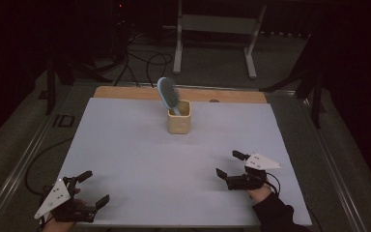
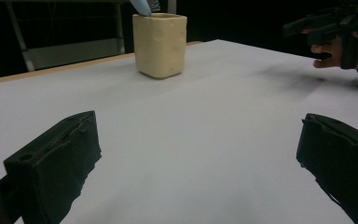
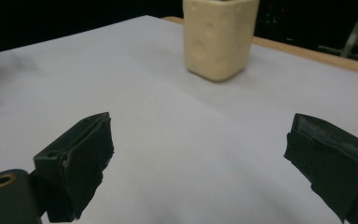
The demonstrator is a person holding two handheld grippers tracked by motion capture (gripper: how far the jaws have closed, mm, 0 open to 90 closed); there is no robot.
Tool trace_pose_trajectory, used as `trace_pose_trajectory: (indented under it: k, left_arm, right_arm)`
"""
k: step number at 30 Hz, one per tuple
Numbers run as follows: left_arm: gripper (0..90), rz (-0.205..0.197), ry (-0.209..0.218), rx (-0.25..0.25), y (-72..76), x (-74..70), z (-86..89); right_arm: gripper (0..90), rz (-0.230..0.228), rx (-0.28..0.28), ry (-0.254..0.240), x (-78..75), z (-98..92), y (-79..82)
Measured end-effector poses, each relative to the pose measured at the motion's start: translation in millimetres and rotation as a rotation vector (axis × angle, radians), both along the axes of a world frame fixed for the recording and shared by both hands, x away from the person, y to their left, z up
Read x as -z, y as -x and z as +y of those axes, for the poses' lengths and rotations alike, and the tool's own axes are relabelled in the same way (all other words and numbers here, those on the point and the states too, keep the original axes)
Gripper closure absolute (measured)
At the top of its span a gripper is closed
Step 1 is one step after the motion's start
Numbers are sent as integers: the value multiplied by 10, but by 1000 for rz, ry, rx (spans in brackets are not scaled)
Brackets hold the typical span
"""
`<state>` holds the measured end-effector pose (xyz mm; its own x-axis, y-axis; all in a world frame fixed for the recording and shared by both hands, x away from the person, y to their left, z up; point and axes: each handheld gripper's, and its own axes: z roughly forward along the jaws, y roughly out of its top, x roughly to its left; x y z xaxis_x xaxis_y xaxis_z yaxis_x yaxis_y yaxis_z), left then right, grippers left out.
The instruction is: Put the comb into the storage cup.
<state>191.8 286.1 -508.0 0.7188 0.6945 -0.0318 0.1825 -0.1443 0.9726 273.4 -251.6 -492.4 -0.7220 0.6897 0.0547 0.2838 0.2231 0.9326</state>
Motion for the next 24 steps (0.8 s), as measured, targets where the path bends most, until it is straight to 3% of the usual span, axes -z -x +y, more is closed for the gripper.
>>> trace_pose_trajectory:
  k: [3, 14, 24]
  left_arm:
    - [0, 2, 0, 1, 0, 1, -3]
    - [0, 2, -2, 2, -1, 5, -4]
    - [0, 8, -3, 0, -9, 15, -3]
  right_arm:
    - [70, 4, 16, -2, 18, -76, 74]
    - [71, 0, 54, 64, 105, -247, 382]
    - [72, 2, 57, 77, 163, -258, 365]
